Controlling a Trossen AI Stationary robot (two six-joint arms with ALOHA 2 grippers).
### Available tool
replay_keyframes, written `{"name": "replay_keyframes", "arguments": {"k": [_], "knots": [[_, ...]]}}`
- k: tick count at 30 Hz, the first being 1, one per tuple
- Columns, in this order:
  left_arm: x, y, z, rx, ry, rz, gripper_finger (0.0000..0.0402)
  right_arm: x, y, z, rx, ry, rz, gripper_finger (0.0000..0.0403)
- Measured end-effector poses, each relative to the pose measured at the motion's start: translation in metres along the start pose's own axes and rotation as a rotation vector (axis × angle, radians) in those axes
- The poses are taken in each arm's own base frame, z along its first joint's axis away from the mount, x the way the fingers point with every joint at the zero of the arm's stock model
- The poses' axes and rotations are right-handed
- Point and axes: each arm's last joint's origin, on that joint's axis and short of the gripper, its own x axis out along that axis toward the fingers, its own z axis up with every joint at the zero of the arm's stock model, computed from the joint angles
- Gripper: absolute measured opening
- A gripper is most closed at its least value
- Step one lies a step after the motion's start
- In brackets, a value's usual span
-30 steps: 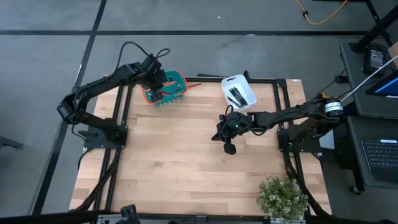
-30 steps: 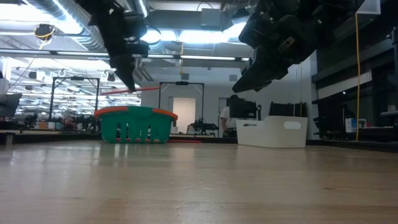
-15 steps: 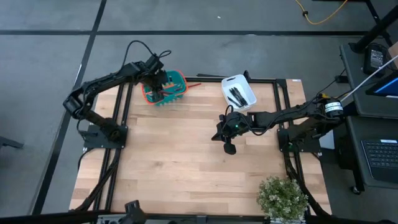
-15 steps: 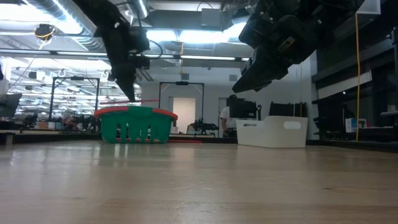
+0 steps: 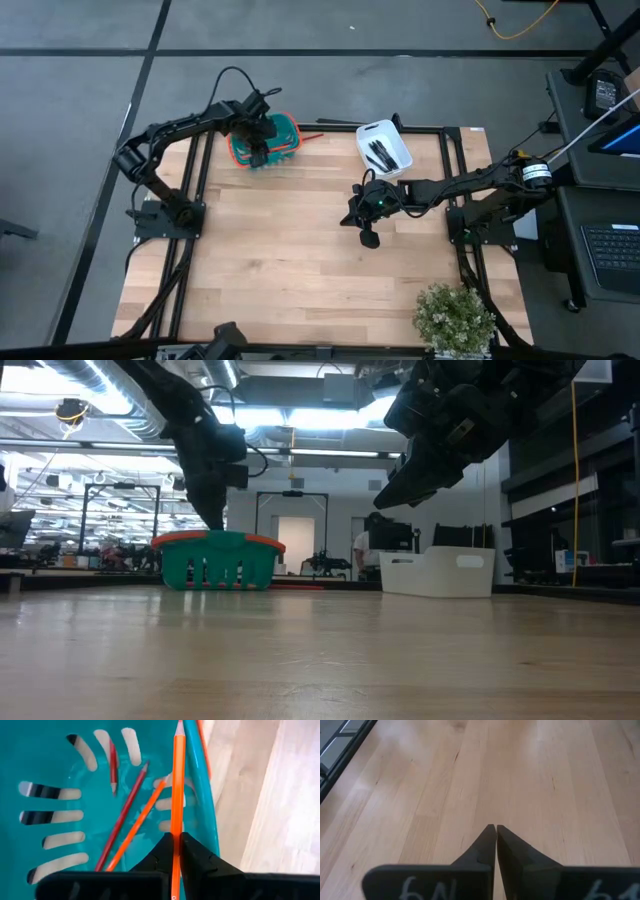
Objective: Sort pens & pencils
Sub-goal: Put the orange pencil into the blue bin, then return to Home Position
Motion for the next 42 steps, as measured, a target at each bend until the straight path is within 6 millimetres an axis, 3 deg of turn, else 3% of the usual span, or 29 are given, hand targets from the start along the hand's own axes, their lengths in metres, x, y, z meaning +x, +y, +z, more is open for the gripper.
{"name": "replay_keyframes", "arguments": {"k": [7,17,24,28,35,38,42], "knots": [[0.0,0.0,0.0,-0.118,0.001,0.001,0.0016,0.0,0.0,0.0,0.0,0.0,0.0,0.0018],[0.0,0.001,-0.001,-0.157,0.023,0.05,0.0061,0.0,0.0,0.0,0.0,0.0,0.0,0.0018],[-0.001,0.001,0.0,-0.15,0.031,0.098,0.0056,0.0,0.0,0.001,-0.005,-0.007,-0.001,0.0018],[-0.013,-0.009,0.004,-0.142,-0.021,0.084,0.0053,-0.001,-0.003,0.003,-0.018,-0.03,-0.008,0.0018],[-0.066,-0.052,0.007,-0.061,-0.222,-0.029,0.0055,-0.018,-0.001,0.014,-0.032,-0.105,-0.011,0.0018],[-0.102,-0.076,0.001,0.025,-0.377,-0.089,0.005,-0.039,0.003,0.023,-0.044,-0.155,-0.01,0.0018],[-0.151,-0.107,-0.021,0.114,-0.577,-0.161,0.0051,-0.081,0.013,0.032,-0.064,-0.23,0.006,0.0018]]}}
